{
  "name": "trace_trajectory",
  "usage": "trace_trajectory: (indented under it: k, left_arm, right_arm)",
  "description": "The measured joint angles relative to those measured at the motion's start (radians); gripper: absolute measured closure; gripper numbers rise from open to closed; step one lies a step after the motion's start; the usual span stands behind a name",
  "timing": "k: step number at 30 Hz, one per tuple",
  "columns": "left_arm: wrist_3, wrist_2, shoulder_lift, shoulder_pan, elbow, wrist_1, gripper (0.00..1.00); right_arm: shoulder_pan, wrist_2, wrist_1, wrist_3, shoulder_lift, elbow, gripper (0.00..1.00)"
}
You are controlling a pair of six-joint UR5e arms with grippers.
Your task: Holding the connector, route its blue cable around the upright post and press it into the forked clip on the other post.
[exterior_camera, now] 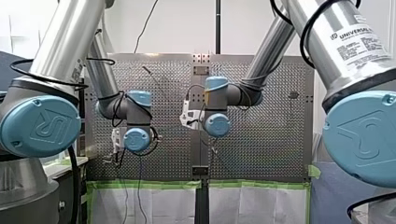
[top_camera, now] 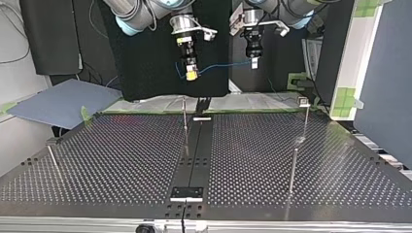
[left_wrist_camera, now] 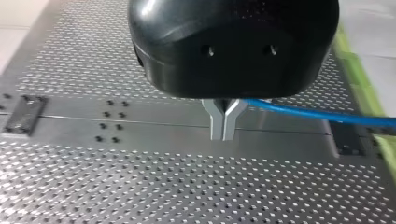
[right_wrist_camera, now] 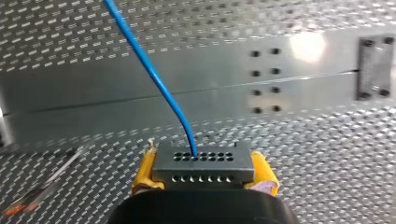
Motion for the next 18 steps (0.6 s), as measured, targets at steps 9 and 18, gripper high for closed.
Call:
trace_trajectory:
  k: [9,18]
  left_arm:
    - [-0.049,0.002,0.087,0.001,0.032,-0.087,1.0]
    - [-0.055,-0.03,0.159,0.003,0.091,-0.159,1.0]
  right_arm:
    - [-0.01,-0.01,0.083,0.031,-0.083,-0.052,1.0]
    - [-0.022,-0.069,0.155,0.035,-0.156,-0.103,1.0]
